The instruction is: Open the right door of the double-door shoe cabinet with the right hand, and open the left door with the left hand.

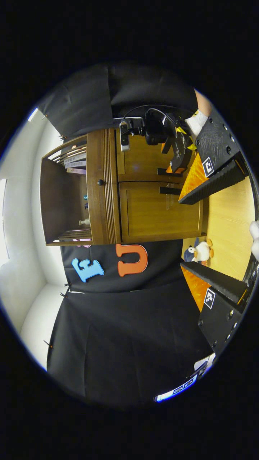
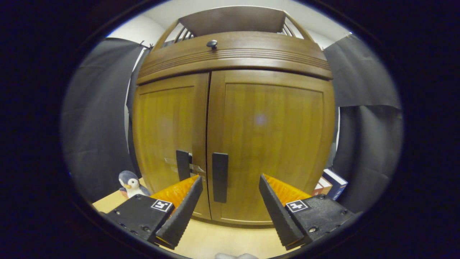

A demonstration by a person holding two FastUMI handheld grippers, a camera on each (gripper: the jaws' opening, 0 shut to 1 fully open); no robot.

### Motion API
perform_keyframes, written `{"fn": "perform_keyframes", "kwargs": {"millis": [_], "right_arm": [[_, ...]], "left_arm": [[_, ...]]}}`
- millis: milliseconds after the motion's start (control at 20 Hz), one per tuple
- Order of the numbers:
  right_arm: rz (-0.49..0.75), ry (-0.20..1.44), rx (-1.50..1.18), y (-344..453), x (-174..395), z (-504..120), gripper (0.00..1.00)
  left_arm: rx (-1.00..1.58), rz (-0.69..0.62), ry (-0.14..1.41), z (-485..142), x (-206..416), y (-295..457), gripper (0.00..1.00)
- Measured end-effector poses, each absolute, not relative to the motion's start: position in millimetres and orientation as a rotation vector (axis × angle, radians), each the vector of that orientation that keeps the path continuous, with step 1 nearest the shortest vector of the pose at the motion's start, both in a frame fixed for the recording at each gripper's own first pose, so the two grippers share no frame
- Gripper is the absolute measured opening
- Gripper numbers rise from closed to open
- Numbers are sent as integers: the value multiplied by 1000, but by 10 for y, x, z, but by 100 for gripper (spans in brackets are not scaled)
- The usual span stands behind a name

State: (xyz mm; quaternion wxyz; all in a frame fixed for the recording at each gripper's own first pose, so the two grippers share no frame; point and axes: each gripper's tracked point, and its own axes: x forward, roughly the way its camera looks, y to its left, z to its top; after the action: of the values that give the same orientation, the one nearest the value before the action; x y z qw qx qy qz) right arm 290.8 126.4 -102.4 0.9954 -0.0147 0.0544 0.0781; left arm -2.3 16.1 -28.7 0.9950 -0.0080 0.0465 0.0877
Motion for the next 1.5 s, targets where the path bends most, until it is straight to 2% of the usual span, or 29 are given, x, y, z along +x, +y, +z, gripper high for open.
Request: {"fn": "perform_keyframes", "kwargs": {"millis": [450,500,550,700,750,800,850,950,1150,1500], "right_arm": [[175,184,-11,1506,3511,-1330,97],[180,186,-5,1538,3541,-1316,96],[175,192,-4,1544,3564,-1312,88],[167,195,8,1547,3572,-1312,75],[162,191,9,1526,3579,-1291,65],[142,187,11,1495,3604,-1289,61],[165,197,32,1549,3625,-1314,50],[158,207,28,1544,3592,-1311,38],[164,214,31,1533,3608,-1317,31],[202,231,25,1519,3481,-1345,31]], "left_arm": [[-8,275,126,-387,-20,286,96],[-7,282,129,-399,-26,296,100],[-7,286,135,-413,-30,297,96],[0,297,150,-451,-55,334,96],[0,298,150,-451,-56,339,96],[-1,297,147,-448,-68,348,96],[0,298,146,-451,-79,354,96],[-7,298,149,-475,-69,369,96],[-26,295,137,-453,-115,377,96],[-34,297,127,-486,-232,425,96]]}}
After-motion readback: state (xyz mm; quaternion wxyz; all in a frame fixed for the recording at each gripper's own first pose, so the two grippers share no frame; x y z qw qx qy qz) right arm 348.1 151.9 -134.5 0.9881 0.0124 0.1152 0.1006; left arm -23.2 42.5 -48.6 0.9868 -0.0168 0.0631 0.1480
